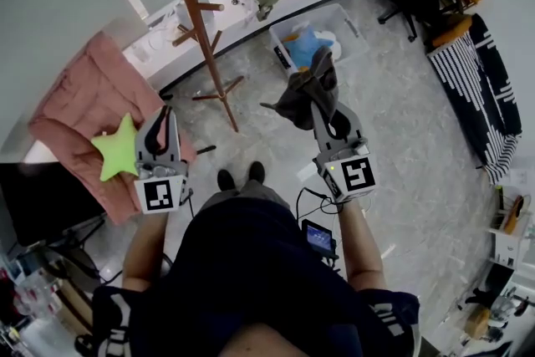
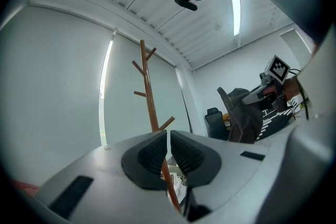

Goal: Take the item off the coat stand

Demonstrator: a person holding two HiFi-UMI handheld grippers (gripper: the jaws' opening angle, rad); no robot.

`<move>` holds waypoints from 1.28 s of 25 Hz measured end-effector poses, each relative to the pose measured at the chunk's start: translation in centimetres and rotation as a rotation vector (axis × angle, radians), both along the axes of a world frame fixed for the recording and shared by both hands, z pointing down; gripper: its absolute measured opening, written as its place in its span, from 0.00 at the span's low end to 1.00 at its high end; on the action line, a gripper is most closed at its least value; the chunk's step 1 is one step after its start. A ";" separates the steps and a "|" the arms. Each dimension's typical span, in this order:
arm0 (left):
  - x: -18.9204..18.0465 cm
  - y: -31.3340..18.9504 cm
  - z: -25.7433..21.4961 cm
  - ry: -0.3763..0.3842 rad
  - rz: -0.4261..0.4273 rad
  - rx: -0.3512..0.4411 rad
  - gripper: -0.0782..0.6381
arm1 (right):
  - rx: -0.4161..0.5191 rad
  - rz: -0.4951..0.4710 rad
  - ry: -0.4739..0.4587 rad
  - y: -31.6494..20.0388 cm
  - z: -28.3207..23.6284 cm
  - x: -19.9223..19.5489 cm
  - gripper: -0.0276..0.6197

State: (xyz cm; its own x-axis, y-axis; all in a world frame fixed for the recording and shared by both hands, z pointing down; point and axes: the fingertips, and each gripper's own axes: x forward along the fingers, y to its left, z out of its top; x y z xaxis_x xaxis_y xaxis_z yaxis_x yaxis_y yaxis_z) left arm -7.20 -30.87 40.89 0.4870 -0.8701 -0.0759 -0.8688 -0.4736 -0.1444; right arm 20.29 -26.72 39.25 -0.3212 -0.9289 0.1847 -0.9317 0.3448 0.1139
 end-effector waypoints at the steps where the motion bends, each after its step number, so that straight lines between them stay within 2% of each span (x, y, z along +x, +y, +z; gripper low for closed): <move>1: 0.0 0.0 -0.1 -0.002 -0.001 0.003 0.17 | -0.002 0.004 -0.004 0.2 0.1 0.2 0.09; 6: -0.2 -0.2 0.1 -0.009 -0.010 0.002 0.17 | -0.028 0.034 0.021 1.1 0.9 1.0 0.10; 10: -0.1 -0.1 0.1 -0.008 -0.014 0.001 0.17 | -0.017 0.039 0.002 1.9 1.4 1.5 0.10; 13: -0.1 -0.2 0.2 -0.013 -0.016 0.000 0.17 | -0.043 0.056 -0.001 1.9 1.8 1.8 0.10; 18: -0.1 -0.2 0.4 -0.017 -0.020 0.002 0.17 | -0.050 0.049 -0.037 2.2 2.4 1.8 0.10; 23: -0.2 -0.2 0.5 -0.015 -0.027 -0.002 0.17 | -0.061 0.041 -0.015 2.1 2.4 1.5 0.11; 32: -0.4 -0.4 0.9 -0.020 -0.036 -0.009 0.17 | -0.032 0.051 0.000 2.1 2.8 1.8 0.10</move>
